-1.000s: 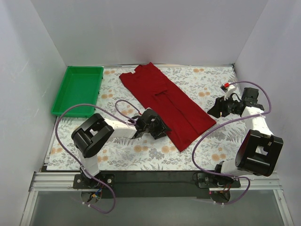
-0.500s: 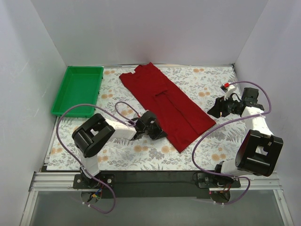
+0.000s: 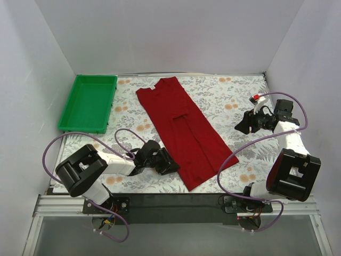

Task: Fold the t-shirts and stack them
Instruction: Fold the tshirt

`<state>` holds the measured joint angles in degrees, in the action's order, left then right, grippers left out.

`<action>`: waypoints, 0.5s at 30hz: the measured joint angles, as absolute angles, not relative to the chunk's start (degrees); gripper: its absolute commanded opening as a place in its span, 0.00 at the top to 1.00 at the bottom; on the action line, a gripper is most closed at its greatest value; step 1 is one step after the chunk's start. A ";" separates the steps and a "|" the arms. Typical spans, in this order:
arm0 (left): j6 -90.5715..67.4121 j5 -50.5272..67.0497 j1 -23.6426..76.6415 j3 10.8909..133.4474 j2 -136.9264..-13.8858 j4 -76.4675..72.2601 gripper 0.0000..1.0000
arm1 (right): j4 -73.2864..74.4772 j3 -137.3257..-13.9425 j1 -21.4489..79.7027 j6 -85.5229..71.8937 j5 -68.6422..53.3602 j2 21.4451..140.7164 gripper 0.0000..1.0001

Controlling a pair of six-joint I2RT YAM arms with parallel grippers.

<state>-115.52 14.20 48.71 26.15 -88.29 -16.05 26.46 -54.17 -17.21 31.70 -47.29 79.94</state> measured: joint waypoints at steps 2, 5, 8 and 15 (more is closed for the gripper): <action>-115.11 14.92 48.90 24.88 -86.80 -17.65 0.54 | 27.42 -54.17 -16.86 33.36 -47.94 79.94 0.49; -112.86 15.77 48.95 24.21 -84.29 -18.17 0.43 | 29.61 -54.17 -15.70 37.43 -48.42 79.85 0.47; -107.94 15.81 48.93 24.25 -78.63 -15.99 0.42 | 33.01 -54.19 -13.63 44.80 -48.95 79.44 0.43; -81.10 13.08 48.99 35.68 -60.71 -3.68 0.02 | 53.30 -54.65 -11.90 85.06 -51.40 78.41 0.22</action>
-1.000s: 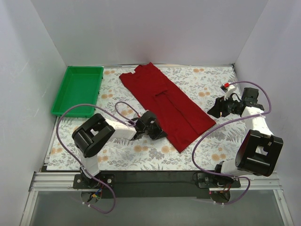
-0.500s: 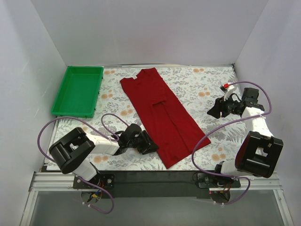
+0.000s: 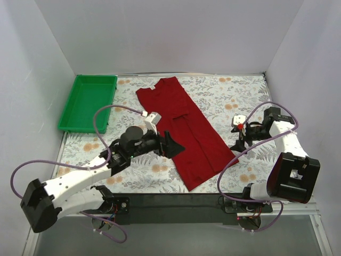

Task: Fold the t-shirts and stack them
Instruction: Fold the tshirt

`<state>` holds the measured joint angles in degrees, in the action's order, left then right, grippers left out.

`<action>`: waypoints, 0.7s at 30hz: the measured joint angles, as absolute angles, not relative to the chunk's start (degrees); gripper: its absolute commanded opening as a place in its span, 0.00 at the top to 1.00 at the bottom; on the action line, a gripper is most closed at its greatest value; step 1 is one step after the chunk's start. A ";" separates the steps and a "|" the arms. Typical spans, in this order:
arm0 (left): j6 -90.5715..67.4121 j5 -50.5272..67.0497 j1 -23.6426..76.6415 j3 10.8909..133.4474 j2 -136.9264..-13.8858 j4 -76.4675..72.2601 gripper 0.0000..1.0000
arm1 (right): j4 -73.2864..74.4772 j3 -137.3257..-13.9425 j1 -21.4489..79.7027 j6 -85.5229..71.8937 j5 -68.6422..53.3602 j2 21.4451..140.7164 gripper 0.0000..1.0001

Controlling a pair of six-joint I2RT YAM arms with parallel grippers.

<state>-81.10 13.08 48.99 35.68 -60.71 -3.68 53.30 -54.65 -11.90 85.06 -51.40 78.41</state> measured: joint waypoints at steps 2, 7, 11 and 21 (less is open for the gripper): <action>-71.02 12.71 48.95 37.98 -56.47 -3.36 0.02 | 59.68 -54.63 -11.81 95.37 -50.94 78.41 0.22; -50.54 16.34 49.15 37.87 -53.78 -2.37 0.15 | 69.06 -54.30 -9.82 107.20 -46.96 78.35 0.24; -43.16 18.37 52.84 37.17 -62.00 -0.56 0.17 | 70.89 -49.47 -8.84 110.45 -42.52 76.42 0.28; -34.44 10.81 72.69 35.51 -77.06 -4.34 0.21 | 73.30 -45.12 -8.10 112.64 -36.97 77.14 0.36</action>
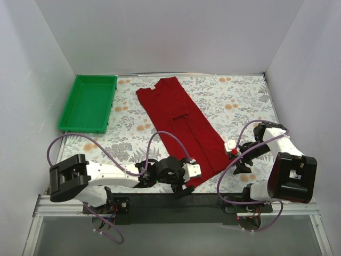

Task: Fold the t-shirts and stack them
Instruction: Fold the tshirt

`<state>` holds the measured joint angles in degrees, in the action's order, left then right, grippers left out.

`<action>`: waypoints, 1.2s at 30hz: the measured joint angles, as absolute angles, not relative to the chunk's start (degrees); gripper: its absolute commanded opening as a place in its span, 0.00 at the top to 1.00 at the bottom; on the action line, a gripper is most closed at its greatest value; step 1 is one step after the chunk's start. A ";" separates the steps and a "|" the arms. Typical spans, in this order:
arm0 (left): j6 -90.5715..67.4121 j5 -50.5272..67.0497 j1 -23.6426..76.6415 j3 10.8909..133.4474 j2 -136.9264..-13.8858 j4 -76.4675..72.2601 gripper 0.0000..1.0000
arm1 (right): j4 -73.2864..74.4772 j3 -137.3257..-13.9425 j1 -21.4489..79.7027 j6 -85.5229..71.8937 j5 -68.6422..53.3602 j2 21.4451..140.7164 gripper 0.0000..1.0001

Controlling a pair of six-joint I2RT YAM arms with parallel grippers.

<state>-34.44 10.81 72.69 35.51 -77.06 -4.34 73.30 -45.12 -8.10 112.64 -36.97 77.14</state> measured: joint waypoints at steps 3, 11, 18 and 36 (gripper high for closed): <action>-34.17 7.92 74.28 36.12 -82.81 -7.31 0.21 | 73.17 -45.12 -8.10 112.75 -36.99 79.20 0.37; -34.57 3.53 75.24 38.44 -92.49 -12.16 0.23 | 71.94 -45.17 -8.10 112.77 -37.01 80.29 0.37; -36.34 0.89 75.79 39.13 -95.35 -16.88 0.32 | 69.93 -45.15 -8.10 112.79 -36.93 81.10 0.38; -41.63 -6.87 78.22 35.16 -94.39 -21.96 0.41 | 58.46 -40.66 -4.67 113.21 -33.15 83.94 0.49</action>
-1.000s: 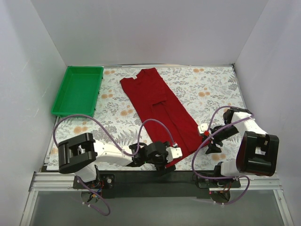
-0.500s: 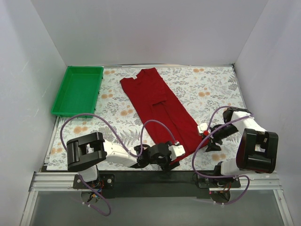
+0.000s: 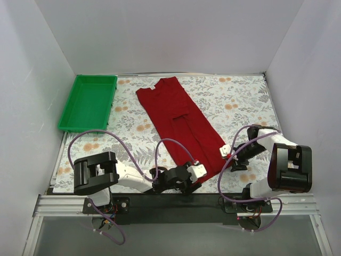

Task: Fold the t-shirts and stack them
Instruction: Fold the tshirt

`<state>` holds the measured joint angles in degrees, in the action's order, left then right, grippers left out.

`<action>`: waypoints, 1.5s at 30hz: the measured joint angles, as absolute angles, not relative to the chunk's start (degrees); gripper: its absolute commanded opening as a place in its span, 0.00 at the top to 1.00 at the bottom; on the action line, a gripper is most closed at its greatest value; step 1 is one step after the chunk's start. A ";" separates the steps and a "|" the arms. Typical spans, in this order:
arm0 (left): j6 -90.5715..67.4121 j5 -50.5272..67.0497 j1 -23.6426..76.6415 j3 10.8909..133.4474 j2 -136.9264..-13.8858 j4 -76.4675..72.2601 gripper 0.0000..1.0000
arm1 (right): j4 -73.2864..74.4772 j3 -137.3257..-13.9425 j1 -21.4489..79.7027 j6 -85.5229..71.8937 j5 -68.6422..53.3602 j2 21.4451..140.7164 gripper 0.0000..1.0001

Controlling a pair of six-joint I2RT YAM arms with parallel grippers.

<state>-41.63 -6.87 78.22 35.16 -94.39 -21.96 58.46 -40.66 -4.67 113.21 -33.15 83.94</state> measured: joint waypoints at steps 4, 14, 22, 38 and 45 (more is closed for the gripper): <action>-42.50 -7.99 78.61 34.41 -94.04 -22.52 0.43 | 55.90 -40.07 -4.16 113.60 -33.43 83.42 0.60; -44.51 -10.57 79.46 32.45 -92.53 -23.00 0.51 | 52.66 -36.34 -4.03 113.27 -35.40 79.31 0.90; -45.25 -12.73 79.64 32.36 -92.68 -23.03 0.67 | 50.92 -35.35 -4.03 113.40 -36.25 78.11 0.99; -45.54 -10.63 80.03 30.68 -89.32 -20.75 1.00 | 53.08 -39.81 -3.73 113.43 -37.93 81.89 0.99; -45.71 -6.07 80.05 28.14 -85.58 -20.18 1.00 | 58.50 -44.01 -3.60 113.43 -41.17 82.15 0.99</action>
<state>-45.71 -6.07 80.05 28.14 -85.58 -20.18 58.50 -44.01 -3.60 113.43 -41.17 82.15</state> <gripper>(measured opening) 0.043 0.012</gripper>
